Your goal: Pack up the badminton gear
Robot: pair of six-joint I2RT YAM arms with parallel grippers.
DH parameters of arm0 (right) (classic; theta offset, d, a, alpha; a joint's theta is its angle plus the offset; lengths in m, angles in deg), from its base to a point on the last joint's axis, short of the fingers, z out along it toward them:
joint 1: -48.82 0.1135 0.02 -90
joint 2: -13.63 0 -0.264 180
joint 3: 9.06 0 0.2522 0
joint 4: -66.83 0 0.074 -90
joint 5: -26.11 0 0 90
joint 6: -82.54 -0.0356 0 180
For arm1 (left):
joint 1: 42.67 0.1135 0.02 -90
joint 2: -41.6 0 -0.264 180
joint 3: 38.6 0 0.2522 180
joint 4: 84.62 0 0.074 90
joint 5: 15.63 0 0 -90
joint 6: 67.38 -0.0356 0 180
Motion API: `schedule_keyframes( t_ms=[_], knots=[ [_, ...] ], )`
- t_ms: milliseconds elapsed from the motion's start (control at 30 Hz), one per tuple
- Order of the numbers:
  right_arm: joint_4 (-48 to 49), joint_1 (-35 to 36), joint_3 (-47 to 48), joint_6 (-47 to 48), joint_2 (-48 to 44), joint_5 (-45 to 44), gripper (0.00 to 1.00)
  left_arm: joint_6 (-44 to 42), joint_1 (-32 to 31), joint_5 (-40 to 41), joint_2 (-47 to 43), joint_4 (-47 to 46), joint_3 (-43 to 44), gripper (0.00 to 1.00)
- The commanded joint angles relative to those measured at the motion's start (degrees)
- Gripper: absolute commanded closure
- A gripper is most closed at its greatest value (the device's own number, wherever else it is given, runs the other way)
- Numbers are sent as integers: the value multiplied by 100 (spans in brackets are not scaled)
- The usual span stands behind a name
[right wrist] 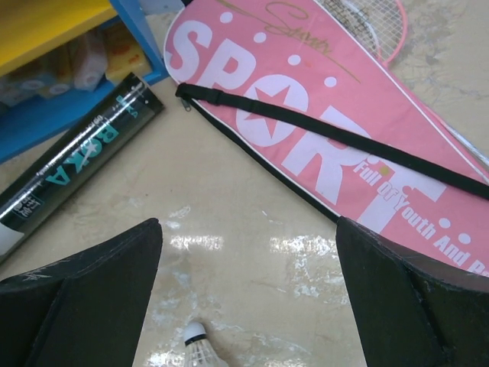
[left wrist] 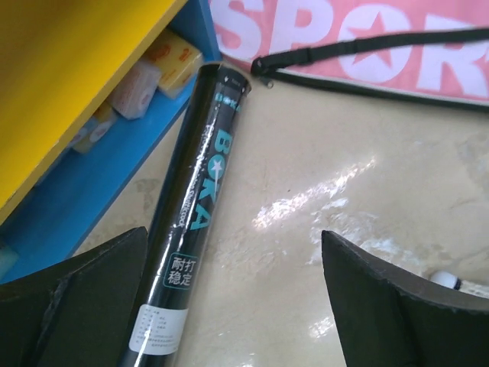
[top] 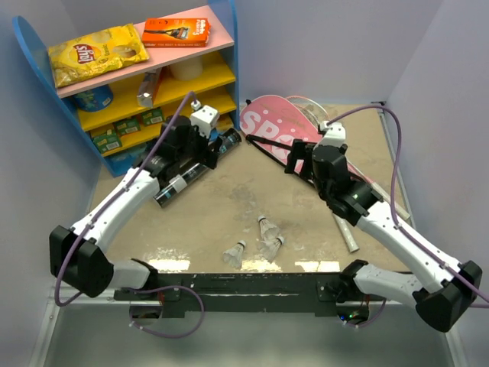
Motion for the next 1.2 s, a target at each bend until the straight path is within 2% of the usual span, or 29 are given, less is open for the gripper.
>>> schedule_keyframes(
  t_ms=[0, 100, 167, 300, 500, 633, 967, 1167],
  knots=[
    [-163, 6, 302, -8, 349, -27, 1, 507, -30, -137, -569, -474, -37, 0],
    [13, -3, 196, 97, 463, 430, 1, 668, -30, 391, -755, -853, -371, 0],
    [57, 6, 144, 98, 559, 694, 1, 589, -39, 690, -607, -750, -267, 0],
    [48, 6, 64, 45, 832, 818, 1, 351, -30, 481, -316, -381, -99, 0],
    [417, -3, -295, 1, 982, 1292, 1, -96, -47, 611, 193, -46, 75, 0],
    [733, 6, -445, -60, 1052, 1660, 1, -474, -47, 761, 1000, 112, 471, 0],
    [892, 6, -674, -113, 1078, 2303, 1, -1713, -47, 647, 2206, -195, 981, 2],
    [875, 15, -709, -131, 868, 2575, 1, -1890, -39, 770, 2716, -292, 1315, 2]
  ],
)
